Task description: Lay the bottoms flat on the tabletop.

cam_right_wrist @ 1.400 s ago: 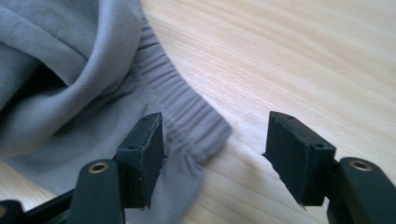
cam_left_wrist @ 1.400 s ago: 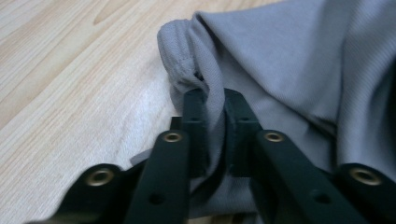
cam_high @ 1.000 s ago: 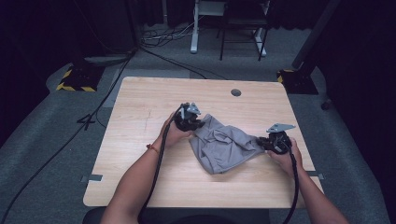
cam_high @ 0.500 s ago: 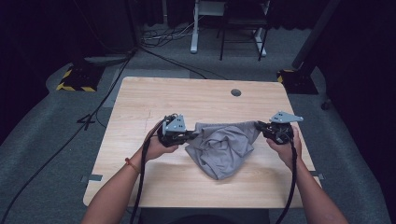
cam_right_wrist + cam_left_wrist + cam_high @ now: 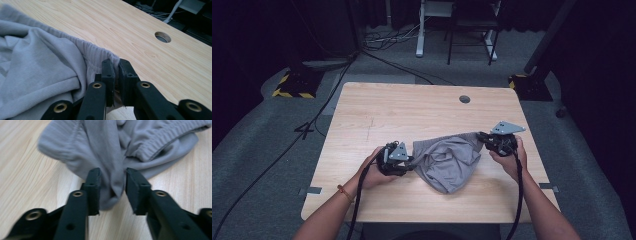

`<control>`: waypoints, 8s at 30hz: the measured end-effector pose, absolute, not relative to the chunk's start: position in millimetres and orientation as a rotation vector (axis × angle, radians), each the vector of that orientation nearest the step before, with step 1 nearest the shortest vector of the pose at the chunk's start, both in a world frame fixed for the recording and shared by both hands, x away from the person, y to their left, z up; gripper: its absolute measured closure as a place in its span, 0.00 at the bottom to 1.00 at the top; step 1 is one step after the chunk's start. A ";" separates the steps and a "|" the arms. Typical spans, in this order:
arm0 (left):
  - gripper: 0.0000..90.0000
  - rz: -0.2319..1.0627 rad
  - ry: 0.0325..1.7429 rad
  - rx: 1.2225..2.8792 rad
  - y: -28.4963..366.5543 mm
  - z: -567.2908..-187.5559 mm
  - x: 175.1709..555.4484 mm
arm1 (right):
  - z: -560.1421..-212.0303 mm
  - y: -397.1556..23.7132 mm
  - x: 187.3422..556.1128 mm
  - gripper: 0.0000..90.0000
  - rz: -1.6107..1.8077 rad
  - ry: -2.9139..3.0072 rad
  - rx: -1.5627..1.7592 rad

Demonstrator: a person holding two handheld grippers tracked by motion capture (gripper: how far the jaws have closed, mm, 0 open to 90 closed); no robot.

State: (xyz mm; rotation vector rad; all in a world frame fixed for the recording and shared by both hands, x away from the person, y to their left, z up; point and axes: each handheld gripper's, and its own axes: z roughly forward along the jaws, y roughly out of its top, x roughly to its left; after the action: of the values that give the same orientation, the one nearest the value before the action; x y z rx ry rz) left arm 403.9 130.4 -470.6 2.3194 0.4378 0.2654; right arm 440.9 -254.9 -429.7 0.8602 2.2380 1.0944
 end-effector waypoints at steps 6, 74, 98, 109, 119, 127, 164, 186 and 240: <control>0.40 0.298 0.606 2.227 144.0 -464.0 420.3 | -427.3 -250.8 439.2 0.94 1.095 2.225 0.826; 0.92 0.532 0.576 2.148 108.8 -401.8 477.6 | -382.2 -254.7 439.5 0.94 1.177 2.119 0.765; 0.92 0.691 0.652 2.061 110.9 -377.3 501.7 | -367.7 -245.6 470.0 0.94 1.180 2.023 0.844; 0.92 0.781 0.828 2.081 103.4 -403.3 542.9 | -386.5 -225.7 524.9 0.94 1.093 2.033 0.923; 0.79 0.794 1.011 2.097 109.3 -426.8 565.4 | -407.4 -193.8 560.9 0.77 0.990 2.060 0.994; 0.45 0.670 0.876 2.154 92.5 -433.5 545.5 | -419.6 -203.0 540.2 0.64 1.038 2.183 0.982; 0.95 0.392 0.430 2.211 128.3 -416.4 442.2 | -404.4 -218.3 436.2 0.99 1.217 2.393 0.632; 0.95 0.340 0.633 2.390 208.1 -476.9 412.0 | -478.7 -166.7 411.3 0.74 0.949 2.762 0.504; 0.97 0.265 0.746 2.333 188.7 -470.4 423.2 | -439.7 -265.5 411.2 0.97 0.939 2.598 0.987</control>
State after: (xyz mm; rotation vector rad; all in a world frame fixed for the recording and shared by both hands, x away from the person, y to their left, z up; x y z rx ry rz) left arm 423.2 188.7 -470.4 2.3333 0.7459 0.2651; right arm 411.2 -265.5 -439.7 0.9867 2.5980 0.9387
